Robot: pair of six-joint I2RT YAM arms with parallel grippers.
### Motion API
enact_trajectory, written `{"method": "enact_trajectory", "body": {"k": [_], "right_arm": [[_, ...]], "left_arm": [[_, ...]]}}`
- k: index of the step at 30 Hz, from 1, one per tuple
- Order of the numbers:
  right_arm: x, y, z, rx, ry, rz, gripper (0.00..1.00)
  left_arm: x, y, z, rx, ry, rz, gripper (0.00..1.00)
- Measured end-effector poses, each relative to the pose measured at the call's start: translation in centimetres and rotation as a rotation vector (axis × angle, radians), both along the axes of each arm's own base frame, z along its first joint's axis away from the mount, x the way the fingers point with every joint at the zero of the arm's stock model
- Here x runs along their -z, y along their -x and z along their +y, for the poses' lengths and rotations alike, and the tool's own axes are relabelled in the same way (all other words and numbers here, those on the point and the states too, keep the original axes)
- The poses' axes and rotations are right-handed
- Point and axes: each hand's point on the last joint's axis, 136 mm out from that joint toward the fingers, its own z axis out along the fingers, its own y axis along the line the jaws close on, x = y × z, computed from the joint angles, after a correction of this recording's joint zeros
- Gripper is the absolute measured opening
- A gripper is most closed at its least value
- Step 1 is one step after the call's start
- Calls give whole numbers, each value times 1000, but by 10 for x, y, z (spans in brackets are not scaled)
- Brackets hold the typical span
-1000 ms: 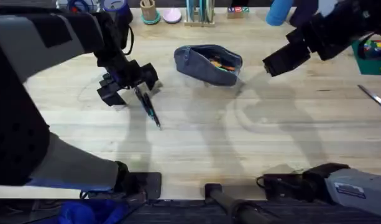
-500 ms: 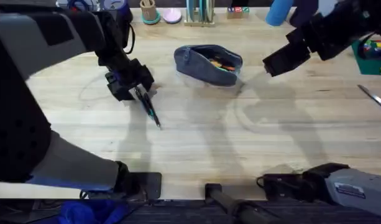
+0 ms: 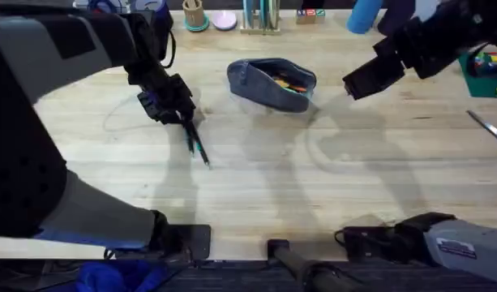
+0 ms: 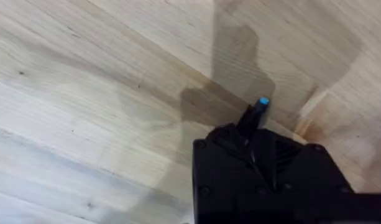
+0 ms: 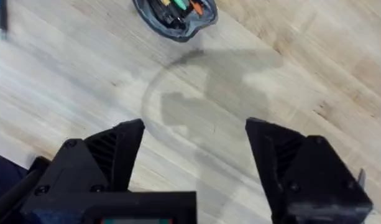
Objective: Unzip the bag, pick up the pens from the table one at a time and place them inside, then zip the bag closed.
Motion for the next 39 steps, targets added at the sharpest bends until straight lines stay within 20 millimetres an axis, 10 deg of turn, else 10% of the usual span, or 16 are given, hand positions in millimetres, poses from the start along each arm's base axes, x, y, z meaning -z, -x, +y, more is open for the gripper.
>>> {"method": "enact_trajectory", "body": {"k": [23, 39], "right_arm": [[0, 0, 0, 0, 0, 0, 996], [0, 0, 0, 0, 0, -1, 996]], "left_arm": [[-4, 10, 11, -4, -6, 11, 42], [-71, 11, 15, 145, -55, -198, 42]]}}
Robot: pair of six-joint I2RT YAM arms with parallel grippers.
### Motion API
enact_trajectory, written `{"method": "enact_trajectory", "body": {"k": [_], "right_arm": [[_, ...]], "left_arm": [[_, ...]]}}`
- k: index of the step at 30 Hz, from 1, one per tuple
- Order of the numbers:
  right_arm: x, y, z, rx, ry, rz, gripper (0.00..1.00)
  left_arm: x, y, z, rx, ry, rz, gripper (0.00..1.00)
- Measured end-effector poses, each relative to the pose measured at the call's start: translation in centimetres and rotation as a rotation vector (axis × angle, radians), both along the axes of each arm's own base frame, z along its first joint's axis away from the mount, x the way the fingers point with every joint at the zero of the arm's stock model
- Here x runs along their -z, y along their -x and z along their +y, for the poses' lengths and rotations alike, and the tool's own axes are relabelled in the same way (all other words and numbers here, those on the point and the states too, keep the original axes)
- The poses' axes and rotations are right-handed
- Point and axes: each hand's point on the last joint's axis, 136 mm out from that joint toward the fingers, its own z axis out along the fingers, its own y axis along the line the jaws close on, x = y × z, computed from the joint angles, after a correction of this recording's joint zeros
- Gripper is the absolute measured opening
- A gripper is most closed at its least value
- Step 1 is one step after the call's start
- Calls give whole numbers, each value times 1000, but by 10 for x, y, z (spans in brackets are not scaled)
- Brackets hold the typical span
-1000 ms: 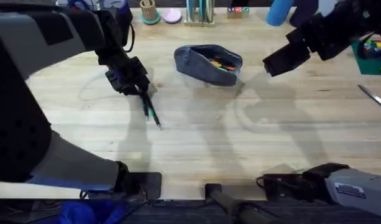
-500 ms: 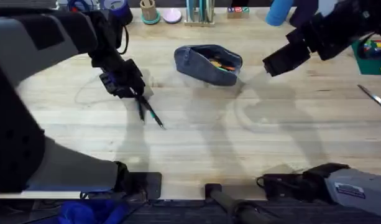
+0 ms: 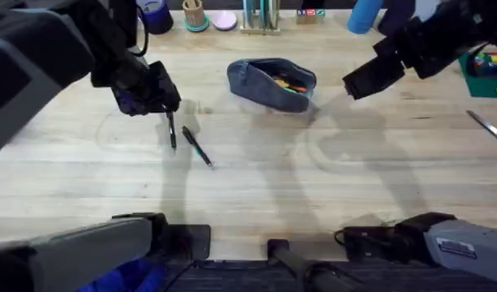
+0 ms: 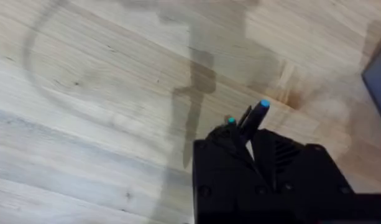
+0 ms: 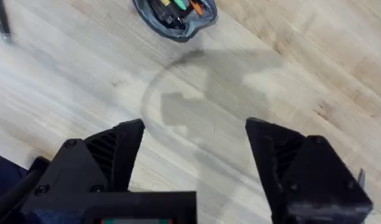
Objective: Unzip the bag, pick up the pens from the table one at a time and place them inside, then zip the bag closed.
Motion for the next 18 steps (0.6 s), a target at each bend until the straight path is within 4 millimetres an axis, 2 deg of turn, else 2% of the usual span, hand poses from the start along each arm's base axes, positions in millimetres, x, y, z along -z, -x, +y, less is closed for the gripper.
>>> {"method": "enact_trajectory", "body": {"k": [10, 15, 18], "right_arm": [[0, -1, 0, 0, -1, -2, 996], [0, 0, 0, 0, -1, -2, 996], [0, -1, 0, 0, -1, -2, 996]], "left_arm": [[-30, 12, 2, 91, -46, -76, 42], [-35, 26, 1, 132, -56, -41, 42], [-47, 26, 1, 165, -66, -44, 42]]}}
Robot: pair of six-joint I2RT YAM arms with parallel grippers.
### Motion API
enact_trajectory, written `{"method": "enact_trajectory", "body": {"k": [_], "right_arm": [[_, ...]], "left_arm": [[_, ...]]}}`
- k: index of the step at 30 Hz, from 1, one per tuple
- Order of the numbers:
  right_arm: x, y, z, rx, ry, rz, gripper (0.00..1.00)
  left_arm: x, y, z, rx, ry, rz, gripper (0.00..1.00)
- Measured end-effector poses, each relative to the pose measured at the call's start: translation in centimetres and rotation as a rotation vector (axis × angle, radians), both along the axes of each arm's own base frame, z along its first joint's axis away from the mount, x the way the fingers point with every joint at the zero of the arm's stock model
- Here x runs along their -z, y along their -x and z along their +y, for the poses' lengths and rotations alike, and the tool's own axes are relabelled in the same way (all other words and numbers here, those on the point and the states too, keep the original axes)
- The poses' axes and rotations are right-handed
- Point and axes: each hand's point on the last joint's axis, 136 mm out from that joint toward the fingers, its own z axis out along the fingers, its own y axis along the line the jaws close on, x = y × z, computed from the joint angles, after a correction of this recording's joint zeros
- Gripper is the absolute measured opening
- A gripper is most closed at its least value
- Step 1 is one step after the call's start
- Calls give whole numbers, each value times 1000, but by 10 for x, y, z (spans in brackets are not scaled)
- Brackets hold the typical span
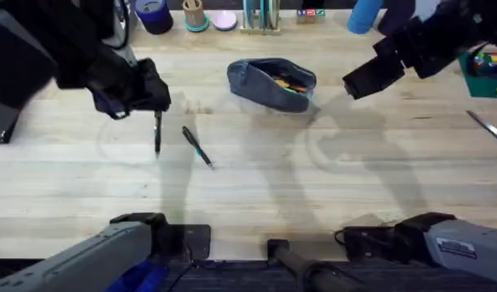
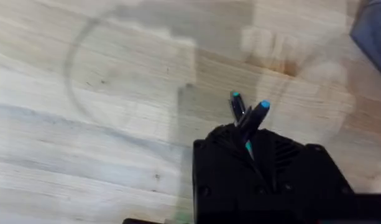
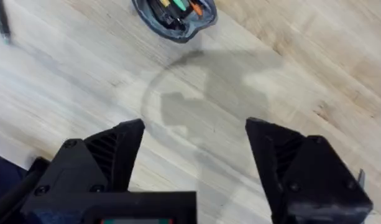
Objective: Unzip the bag, pick up the pens from the table one at a time and place them inside, then zip the bag closed.
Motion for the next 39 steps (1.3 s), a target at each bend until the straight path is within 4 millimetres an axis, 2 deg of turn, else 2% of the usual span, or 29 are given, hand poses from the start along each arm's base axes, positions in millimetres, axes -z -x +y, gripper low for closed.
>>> {"method": "enact_trajectory", "body": {"k": [10, 17, 23, 32, 39], "right_arm": [[0, 0, 0, 0, 0, 0, 997], [0, 0, 0, 0, 0, 0, 996], [1, 3, -1, 0, 4, 13, 996], [3, 7, -2, 0, 8, 29, 997], [3, 7, -2, 0, 8, 29, 996]], "left_arm": [[-72, -21, -2, 183, -62, -141, 42], [-103, -28, -14, 363, -78, -219, 41], [-115, -31, -25, 484, -103, -259, 41], [-120, -38, -60, 669, -117, -307, 41], [-119, -55, -92, 807, -113, -341, 41]]}}
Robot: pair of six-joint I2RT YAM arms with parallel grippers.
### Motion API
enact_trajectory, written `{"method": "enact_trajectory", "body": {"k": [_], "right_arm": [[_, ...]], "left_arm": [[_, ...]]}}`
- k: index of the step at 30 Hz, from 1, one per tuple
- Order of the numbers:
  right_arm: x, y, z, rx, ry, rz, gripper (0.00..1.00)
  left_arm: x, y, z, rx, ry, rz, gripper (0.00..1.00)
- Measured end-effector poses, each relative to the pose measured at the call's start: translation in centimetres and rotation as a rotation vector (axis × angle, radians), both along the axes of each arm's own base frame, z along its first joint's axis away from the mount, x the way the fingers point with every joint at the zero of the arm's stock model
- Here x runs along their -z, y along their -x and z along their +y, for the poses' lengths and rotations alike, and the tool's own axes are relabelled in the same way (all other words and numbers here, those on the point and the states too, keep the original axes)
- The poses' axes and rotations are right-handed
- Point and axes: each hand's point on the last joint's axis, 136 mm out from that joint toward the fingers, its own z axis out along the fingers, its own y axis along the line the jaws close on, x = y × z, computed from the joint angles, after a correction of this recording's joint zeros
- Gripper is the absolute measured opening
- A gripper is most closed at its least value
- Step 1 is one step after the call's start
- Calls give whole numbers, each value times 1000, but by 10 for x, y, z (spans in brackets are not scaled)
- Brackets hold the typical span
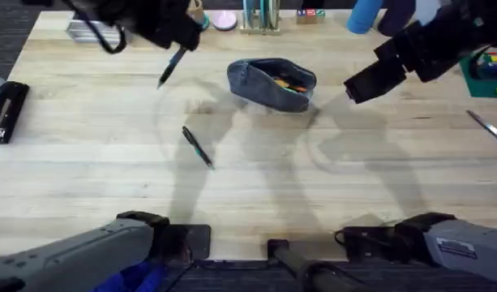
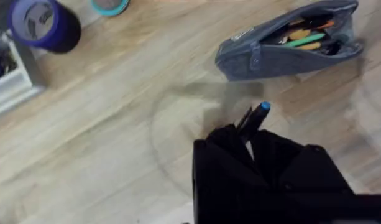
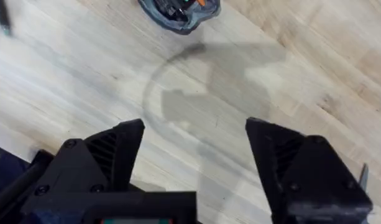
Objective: Unzip the bag, pick up the pens from the table one at a time and place them inside, then zip the bag closed.
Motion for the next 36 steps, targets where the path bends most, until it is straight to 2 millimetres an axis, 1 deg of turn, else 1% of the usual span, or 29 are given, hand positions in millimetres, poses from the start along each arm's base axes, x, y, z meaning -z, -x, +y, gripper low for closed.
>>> {"method": "enact_trajectory", "body": {"k": [3, 8, 11, 14, 18, 19, 23, 29, 33, 36], "right_arm": [[0, 0, 0, 0, 0, 0, 996], [0, 0, 0, 0, 0, 0, 996], [0, 0, 0, 0, 0, 0, 996], [0, 0, 0, 0, 0, 0, 995], [0, 0, 0, 0, 0, 0, 996], [0, 0, 0, 0, 0, 0, 996], [0, 0, 0, 0, 0, 0, 996], [0, 0, 0, 0, 0, 0, 996], [0, 0, 0, 0, 0, 0, 996], [0, 0, 0, 0, 0, 0, 996]], "left_arm": [[-4, -10, -12, 42, -4, -20, 41], [-20, -27, -30, 105, -5, -58, 41], [-25, -37, -43, 152, -11, -65, 41], [-24, -47, -55, 196, -22, -59, 41], [-17, -62, -72, 246, -33, -42, 41], [-10, -70, -86, 290, -26, -25, 41], [2, -74, -102, 351, -19, -4, 41], [17, -71, -124, 488, -4, 15, 41], [18, -68, -135, 609, 2, -14, 42], [15, -64, -142, 701, 8, -47, 42]]}}
